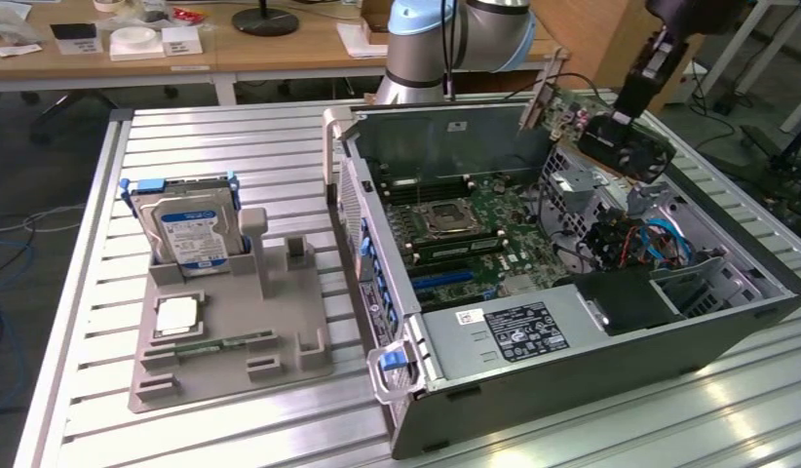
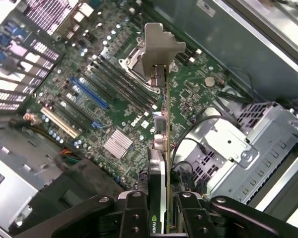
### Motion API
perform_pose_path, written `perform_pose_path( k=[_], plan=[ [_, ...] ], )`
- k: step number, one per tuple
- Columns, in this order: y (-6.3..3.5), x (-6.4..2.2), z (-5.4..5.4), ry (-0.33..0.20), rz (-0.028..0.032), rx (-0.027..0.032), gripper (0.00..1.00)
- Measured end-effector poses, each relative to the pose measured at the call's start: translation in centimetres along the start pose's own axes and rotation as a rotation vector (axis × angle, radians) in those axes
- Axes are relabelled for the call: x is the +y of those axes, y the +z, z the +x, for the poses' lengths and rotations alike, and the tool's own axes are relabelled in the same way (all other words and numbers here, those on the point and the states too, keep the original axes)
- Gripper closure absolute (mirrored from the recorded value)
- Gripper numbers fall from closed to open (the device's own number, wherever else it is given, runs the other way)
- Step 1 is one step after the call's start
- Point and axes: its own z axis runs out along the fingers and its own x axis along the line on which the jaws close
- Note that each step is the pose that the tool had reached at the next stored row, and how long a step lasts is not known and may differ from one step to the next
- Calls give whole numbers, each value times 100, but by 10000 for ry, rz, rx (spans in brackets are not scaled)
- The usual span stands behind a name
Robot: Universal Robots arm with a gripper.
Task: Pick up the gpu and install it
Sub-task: 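Insert the gpu into the slot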
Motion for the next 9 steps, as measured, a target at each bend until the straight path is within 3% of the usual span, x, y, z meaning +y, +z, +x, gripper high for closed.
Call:
perform_pose_path(
  k=[9],
  plan=[
    [0, 0, 0, -1191, 7, 60, 73]
  ],
)
